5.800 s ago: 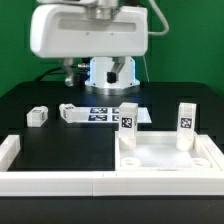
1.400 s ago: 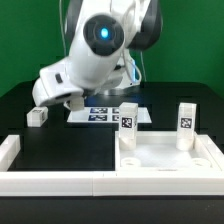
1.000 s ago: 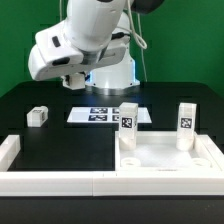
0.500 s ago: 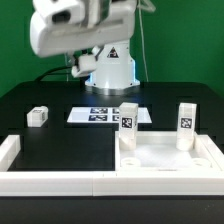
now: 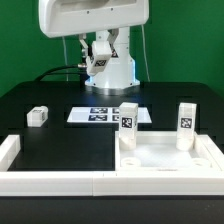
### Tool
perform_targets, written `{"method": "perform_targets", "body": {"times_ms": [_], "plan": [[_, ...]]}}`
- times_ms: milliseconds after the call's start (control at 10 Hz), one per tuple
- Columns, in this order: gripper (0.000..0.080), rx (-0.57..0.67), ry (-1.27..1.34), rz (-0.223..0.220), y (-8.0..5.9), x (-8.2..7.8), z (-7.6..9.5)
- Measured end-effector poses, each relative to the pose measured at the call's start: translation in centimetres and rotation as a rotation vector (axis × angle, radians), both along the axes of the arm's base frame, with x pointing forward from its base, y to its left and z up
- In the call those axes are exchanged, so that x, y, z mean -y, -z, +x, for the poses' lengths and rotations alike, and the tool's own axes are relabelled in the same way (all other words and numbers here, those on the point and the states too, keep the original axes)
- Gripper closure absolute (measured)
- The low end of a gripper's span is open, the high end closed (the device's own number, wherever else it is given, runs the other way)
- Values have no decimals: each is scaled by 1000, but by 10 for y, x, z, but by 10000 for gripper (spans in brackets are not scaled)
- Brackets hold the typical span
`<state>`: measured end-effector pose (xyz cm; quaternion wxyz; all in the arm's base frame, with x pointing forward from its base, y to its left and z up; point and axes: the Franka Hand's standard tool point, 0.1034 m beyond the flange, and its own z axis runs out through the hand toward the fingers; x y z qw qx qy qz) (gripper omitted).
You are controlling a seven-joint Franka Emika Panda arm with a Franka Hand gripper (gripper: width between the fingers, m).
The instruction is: Assemble square table
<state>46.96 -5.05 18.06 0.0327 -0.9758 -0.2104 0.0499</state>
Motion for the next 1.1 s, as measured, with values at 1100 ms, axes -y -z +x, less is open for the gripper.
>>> {"method": "perform_targets", "body": {"times_ms": [1100], "plan": [[509,687,204,30,-20,-85,121]]}}
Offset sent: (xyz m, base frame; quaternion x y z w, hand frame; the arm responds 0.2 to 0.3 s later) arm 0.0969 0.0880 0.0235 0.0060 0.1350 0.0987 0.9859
